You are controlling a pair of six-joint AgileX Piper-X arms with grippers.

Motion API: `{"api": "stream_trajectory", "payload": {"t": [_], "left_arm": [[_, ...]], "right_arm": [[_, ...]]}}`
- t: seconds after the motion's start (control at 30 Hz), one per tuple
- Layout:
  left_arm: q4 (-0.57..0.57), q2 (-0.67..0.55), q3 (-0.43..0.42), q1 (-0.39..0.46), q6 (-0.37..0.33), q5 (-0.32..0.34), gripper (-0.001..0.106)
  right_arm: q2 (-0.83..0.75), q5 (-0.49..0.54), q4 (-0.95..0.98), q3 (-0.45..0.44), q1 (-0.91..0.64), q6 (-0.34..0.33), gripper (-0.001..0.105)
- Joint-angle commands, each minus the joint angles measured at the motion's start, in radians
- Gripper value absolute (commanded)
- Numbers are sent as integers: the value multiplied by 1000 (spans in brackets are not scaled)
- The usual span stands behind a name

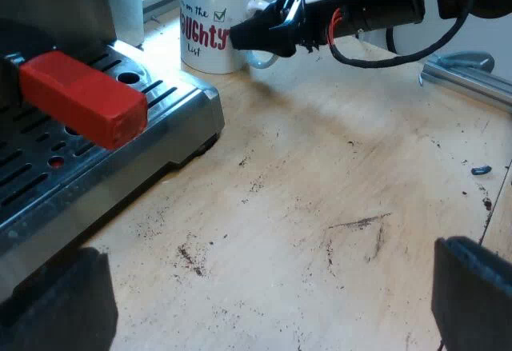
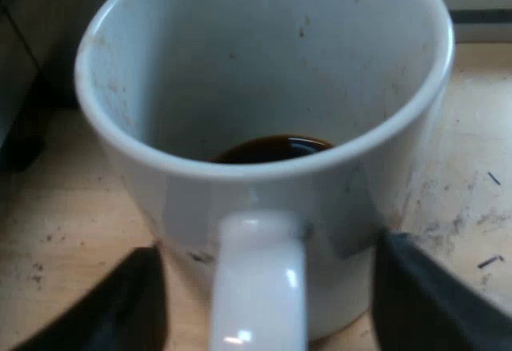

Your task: Place mug into machine

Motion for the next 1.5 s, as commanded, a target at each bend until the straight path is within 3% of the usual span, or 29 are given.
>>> {"api": "stream_trajectory", "payload": {"t": [0.03,0.07,0.33,0.37,0.53,0.6,0.73,0.83,0.9,1.07,1.13,1.2,1.33,1.4,1.5], "left_arm": [[-15,-3,-2,-2,4,5,82],[-15,-3,-2,-2,4,-7,82],[-47,-3,-2,-2,4,-97,82],[-47,-3,-2,-2,4,-109,82],[-47,-3,-2,-2,7,-122,82],[-47,-3,-2,-2,50,-122,82],[-54,-3,21,-2,73,-137,82],[-90,0,57,-2,73,-192,82],[-119,-1,70,-2,73,-279,82],[-134,-1,77,-2,73,-411,82],[-144,-1,86,-2,73,-436,82],[-173,-1,110,-2,73,-438,82],[-252,-1,153,-2,73,-438,82],[-295,1,172,-2,68,-443,82],[-320,1,182,-2,59,-443,82]], "right_arm": [[-2,6,-7,-8,-1,3,12],[-2,4,-7,-8,-1,3,0],[-56,4,29,-8,18,-4,0],[-130,4,92,-8,43,-34,0],[-309,31,268,-8,103,-50,0],[-427,59,385,-8,140,-49,0],[-598,100,534,-8,195,-49,0],[-738,121,710,-17,243,-49,0],[-829,149,846,-31,289,-49,0],[-993,161,1045,-69,396,-45,0],[-1032,161,1095,-82,434,-27,0],[-1066,161,1150,-95,505,60,0],[-1068,164,1152,-95,623,113,0],[-1055,211,1137,-95,703,116,0],[-1010,327,1106,-90,794,178,0]]}}
